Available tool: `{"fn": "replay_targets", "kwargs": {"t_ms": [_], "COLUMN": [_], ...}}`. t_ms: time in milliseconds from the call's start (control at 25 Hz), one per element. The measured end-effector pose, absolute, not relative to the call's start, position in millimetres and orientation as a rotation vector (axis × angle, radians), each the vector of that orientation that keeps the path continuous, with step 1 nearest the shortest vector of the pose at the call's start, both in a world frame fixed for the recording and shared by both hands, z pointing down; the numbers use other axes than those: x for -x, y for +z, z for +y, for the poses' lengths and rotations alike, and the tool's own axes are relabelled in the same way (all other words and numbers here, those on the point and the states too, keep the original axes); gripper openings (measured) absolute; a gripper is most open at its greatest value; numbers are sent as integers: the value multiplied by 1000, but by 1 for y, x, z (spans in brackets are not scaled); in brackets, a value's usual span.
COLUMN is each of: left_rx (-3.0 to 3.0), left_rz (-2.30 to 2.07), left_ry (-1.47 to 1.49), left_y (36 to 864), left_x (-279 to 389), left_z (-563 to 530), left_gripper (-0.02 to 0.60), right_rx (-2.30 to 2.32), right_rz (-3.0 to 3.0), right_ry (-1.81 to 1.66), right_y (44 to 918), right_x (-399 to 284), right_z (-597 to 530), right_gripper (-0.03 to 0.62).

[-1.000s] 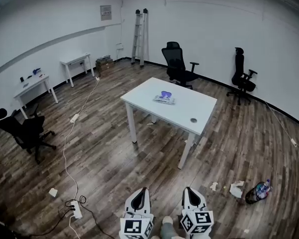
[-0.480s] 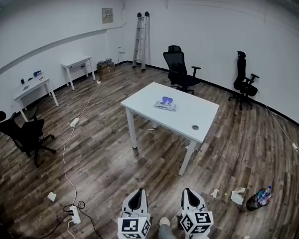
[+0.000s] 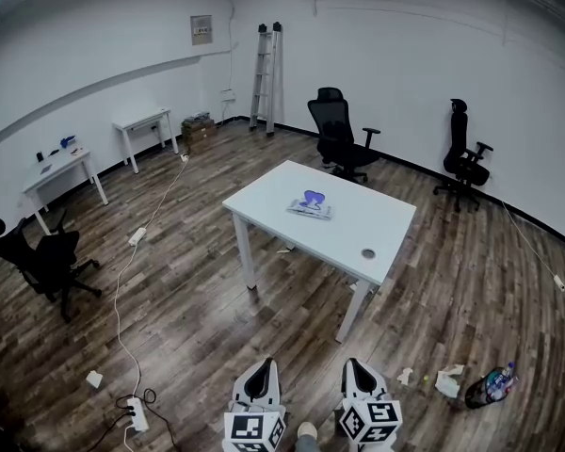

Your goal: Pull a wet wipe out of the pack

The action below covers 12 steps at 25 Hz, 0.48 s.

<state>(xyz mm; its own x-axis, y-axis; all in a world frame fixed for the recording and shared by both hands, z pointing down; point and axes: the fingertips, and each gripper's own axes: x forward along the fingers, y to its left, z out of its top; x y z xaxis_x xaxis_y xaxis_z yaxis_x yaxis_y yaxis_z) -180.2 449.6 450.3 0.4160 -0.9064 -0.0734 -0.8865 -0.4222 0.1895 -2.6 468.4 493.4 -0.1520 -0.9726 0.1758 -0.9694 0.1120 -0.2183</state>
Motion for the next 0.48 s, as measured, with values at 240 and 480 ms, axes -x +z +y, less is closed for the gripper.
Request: {"fn": "replay_targets", "kwargs": {"t_ms": [240, 480], "left_rx": [-2567, -2572], "left_rz": [-1604, -1618], "left_ry": [-241, -158], "left_y": [444, 443], "left_x": [157, 144], "left_z": [420, 388], "left_gripper": [-3, -3], "right_rx": [2038, 2008], "right_rz": [2319, 2328], "right_ry": [-470, -479], "right_y": [491, 486], "right_x": [-20, -32], "right_z": [432, 396], "right_gripper": [8, 8]}}
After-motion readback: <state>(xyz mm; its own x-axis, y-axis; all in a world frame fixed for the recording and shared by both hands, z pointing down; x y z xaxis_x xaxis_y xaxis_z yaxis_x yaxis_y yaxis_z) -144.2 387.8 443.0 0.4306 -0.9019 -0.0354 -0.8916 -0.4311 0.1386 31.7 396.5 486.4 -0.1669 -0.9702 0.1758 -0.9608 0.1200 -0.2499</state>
